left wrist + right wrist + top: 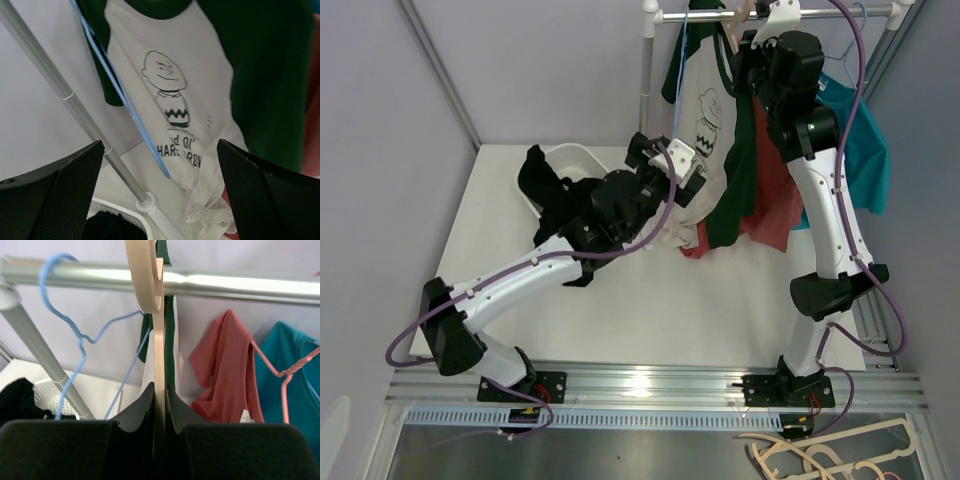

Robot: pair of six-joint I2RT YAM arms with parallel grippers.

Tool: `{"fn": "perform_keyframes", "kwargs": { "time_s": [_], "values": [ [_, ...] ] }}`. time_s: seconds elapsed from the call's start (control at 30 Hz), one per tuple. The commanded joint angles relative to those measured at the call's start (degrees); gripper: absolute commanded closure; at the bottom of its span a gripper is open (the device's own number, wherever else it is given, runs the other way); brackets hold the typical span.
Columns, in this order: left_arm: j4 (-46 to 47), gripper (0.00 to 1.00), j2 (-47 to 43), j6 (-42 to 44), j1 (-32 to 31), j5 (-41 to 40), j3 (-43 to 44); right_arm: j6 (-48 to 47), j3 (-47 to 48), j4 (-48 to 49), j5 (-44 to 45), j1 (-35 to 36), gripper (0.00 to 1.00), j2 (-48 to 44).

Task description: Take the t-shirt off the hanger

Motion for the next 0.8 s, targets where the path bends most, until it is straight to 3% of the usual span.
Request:
{"fn": "perform_keyframes", "kwargs": {
  "time_s": [0.0, 0.17, 0.27, 0.37, 0.4, 0.5, 0.7, 0.77],
  "values": [
    [11.91, 0.01, -5.31, 7.26, -3.57, 0.47, -5.72, -0.46, 3.26, 9.77, 3.21, 1.04, 1.00, -5.22],
    [14.56, 0.01, -8.30, 7.63, -6.22, -1.20, -9.00, 1.73, 1.94, 6.43, 7.93, 2.44, 1.00, -7.94],
    [19.47, 0.00, -9.18, 9.81, -9.29, -3.30, -13.12, 6.91, -6.03, 6.42, 11.55, 3.76, 1.00, -11.19],
    [30.27, 0.01, -9.53, 16.03, -13.95, -3.93, -19.54, 11.12, -15.60, 9.23, 21.03, 7.36, 1.00, -16.64],
    [33.61, 0.00, -9.36, 17.89, -16.39, -5.06, -20.86, 12.53, -16.95, 9.15, 26.45, 9.02, 1.00, -18.39],
    [45.13, 0.00, -8.75, 22.37, -20.09, -6.65, -26.31, 18.07, -19.24, 6.35, 31.75, 11.14, 1.00, -20.59],
    [55.68, 0.01, -7.43, 23.88, -25.28, -8.23, -34.22, 18.26, -22.23, 7.22, 36.43, 16.94, 1.00, -23.50],
    [64.95, 0.00, -5.16, 27.11, -26.26, -10.95, -35.37, 18.08, -22.06, 7.13, 36.78, 18.26, 1.00, -24.03]
  ]
}}
